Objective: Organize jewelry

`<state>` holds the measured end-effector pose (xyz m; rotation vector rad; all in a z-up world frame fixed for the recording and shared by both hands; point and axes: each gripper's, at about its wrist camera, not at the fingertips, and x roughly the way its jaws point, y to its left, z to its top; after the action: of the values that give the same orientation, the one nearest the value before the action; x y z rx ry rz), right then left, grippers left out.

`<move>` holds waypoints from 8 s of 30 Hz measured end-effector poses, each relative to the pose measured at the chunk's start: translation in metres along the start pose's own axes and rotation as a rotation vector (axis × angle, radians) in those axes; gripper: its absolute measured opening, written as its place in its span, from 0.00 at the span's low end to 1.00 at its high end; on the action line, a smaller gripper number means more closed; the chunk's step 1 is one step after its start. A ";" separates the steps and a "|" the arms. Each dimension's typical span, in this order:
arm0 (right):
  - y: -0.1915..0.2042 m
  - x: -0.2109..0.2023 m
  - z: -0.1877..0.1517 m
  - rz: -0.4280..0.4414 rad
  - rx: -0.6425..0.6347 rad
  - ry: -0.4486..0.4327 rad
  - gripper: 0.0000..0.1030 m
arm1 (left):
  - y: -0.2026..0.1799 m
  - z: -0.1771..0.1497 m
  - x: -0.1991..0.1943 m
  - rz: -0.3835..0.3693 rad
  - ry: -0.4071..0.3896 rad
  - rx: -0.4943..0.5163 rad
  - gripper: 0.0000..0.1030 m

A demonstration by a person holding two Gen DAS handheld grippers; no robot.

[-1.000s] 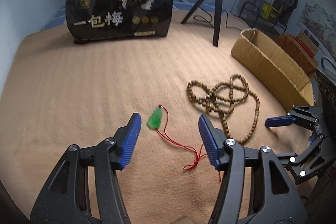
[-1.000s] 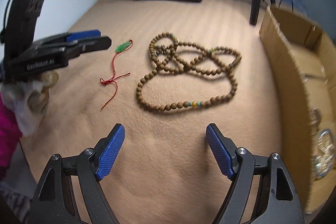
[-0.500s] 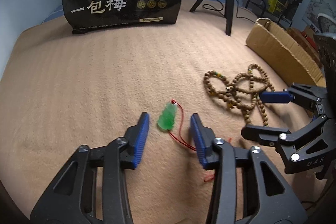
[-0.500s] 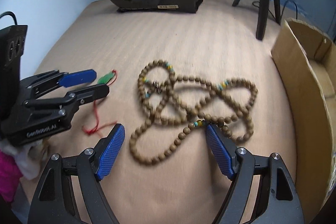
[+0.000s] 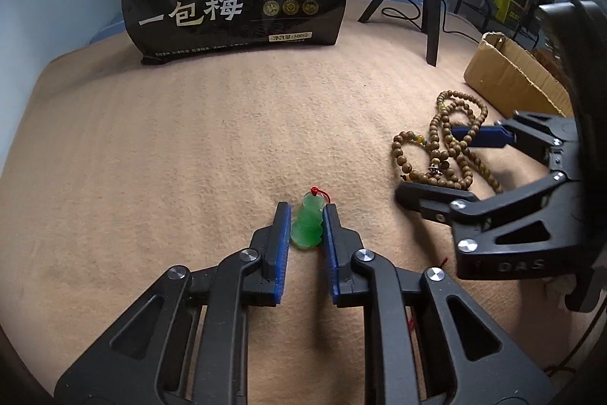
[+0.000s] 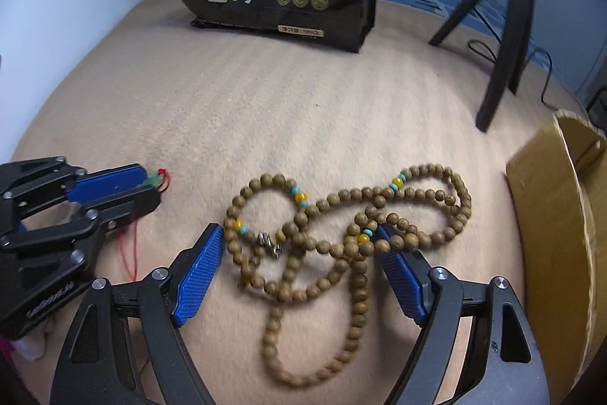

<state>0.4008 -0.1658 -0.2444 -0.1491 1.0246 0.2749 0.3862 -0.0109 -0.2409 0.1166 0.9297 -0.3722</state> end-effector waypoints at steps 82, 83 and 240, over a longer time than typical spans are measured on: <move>-0.161 -0.280 -0.064 -0.034 0.113 -0.467 0.11 | -0.178 0.132 -0.131 -0.126 -0.364 0.132 0.15; -0.164 -0.280 -0.065 -0.039 0.115 -0.465 0.11 | -0.182 0.134 -0.127 -0.125 -0.364 0.133 0.15; -0.087 -0.356 -0.171 -0.389 0.269 -0.453 0.80 | -0.223 -0.016 -0.320 0.036 -0.400 0.150 1.00</move>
<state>0.1123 -0.3474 -0.0267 -0.0363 0.5569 -0.1805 0.1209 -0.1303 0.0192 0.1882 0.5038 -0.4132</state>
